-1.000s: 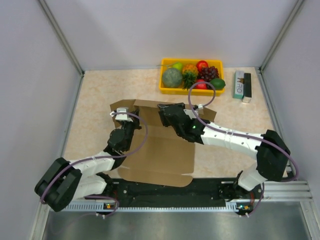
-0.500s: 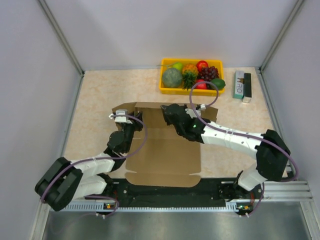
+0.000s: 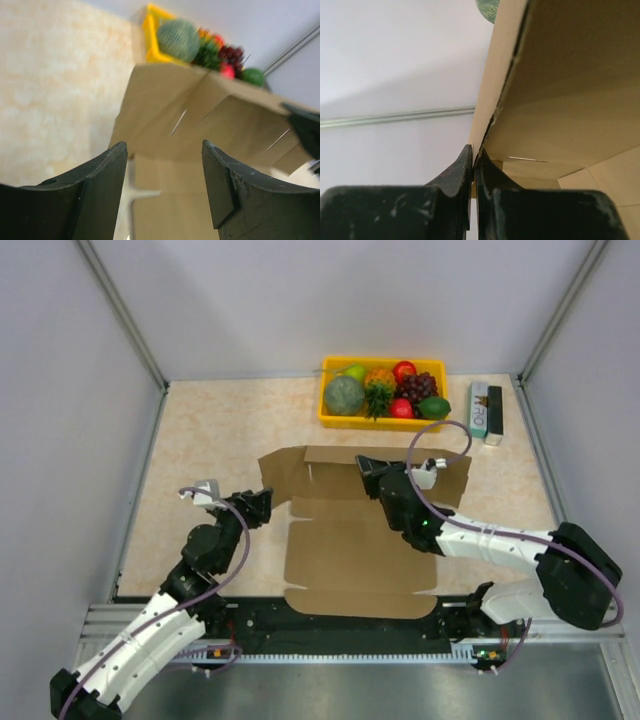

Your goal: Fold the paper box

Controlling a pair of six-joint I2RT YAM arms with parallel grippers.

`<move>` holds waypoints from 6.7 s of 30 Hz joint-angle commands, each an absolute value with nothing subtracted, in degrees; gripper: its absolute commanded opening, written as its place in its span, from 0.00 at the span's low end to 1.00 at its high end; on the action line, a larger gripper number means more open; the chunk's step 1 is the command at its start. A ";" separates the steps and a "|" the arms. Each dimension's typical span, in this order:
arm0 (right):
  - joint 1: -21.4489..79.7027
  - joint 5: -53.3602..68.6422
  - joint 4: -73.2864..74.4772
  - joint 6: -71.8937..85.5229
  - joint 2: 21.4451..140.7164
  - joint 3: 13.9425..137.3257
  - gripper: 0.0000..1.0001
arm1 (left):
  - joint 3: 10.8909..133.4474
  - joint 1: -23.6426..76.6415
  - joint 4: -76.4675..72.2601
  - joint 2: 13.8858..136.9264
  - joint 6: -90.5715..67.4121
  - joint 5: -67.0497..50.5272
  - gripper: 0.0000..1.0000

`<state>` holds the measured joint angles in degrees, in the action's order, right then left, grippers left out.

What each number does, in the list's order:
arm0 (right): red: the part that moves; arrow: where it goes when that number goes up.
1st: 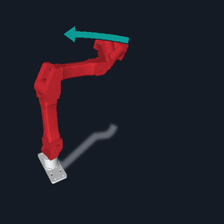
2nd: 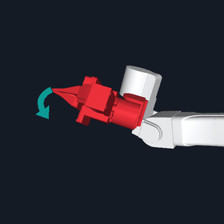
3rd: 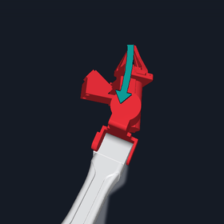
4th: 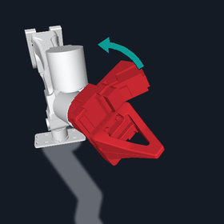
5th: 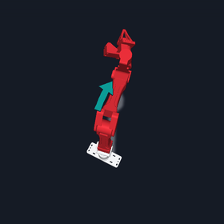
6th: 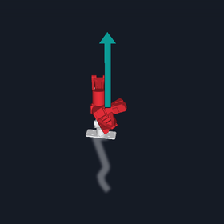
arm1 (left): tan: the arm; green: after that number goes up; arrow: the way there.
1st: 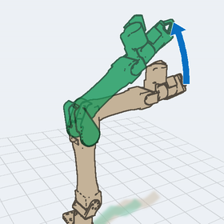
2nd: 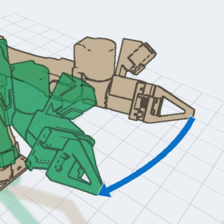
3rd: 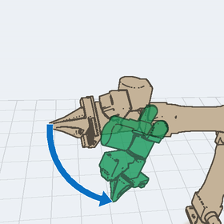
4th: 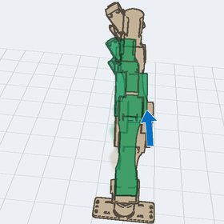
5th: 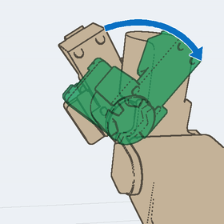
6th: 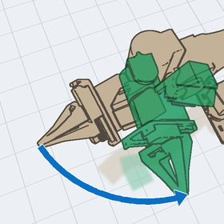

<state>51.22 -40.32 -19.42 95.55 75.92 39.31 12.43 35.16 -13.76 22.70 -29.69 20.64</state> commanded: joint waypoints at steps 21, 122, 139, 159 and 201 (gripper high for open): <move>44.65 -31.64 -56.34 73.91 71.81 22.68 0.00 | 19.33 34.10 -10.90 46.23 -31.55 13.98 0.49; 39.90 -27.95 -32.17 90.26 68.29 25.75 0.00 | 26.11 37.62 -55.03 89.42 -32.44 -4.03 0.56; 39.90 -26.46 -30.59 89.56 68.82 25.31 0.00 | 25.39 18.40 -10.82 47.36 -35.06 5.20 0.52; 39.29 -25.49 -29.36 88.86 70.14 27.42 0.00 | 54.15 12.04 -26.89 101.43 -31.91 -42.27 0.43; 39.02 -24.35 -19.16 86.22 68.82 32.96 0.00 | 28.92 21.27 -16.25 68.65 -32.52 -23.02 0.55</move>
<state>38.92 -25.39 -21.04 88.49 69.14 33.04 33.76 20.80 -13.17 73.60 -29.21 -25.21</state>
